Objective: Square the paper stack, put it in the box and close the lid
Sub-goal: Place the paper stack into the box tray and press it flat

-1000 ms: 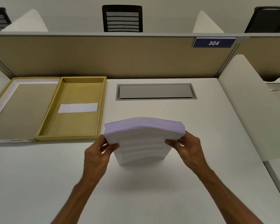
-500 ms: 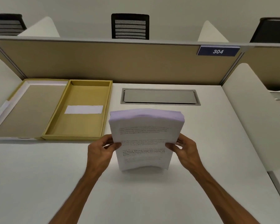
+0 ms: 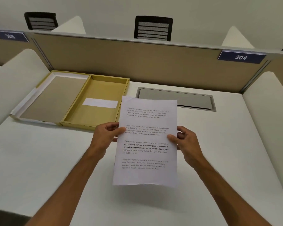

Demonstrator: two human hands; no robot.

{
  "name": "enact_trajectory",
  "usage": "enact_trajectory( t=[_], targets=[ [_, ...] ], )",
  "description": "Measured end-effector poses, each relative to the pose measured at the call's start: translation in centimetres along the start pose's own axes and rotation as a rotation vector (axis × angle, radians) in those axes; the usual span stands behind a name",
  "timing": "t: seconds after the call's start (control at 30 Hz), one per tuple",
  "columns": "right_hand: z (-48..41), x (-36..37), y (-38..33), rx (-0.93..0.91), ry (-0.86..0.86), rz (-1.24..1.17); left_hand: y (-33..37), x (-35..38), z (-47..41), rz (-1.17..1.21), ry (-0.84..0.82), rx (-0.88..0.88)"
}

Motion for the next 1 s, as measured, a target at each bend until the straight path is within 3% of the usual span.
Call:
enact_trajectory(
  t=[0.47, 1.0],
  targets=[
    [-3.0, 9.8, 0.1, 0.082, 0.056, 0.009, -0.9, -8.8, -3.4, -0.034, 0.04, -0.143],
    [-12.1, 25.5, -9.1, 0.039, 0.25, 0.018, 3.0, -22.1, -20.0, -0.108, -0.121, -0.065]
  ],
)
Point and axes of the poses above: each hand's wrist, its own z-axis away from the middle knuckle, its own x-axis out of the palm, y = z × x, the point moved 1 cm from there along -z, towards the middle knuckle, and after that the axes turned 15 degrees about x, right-handed, at the moved point
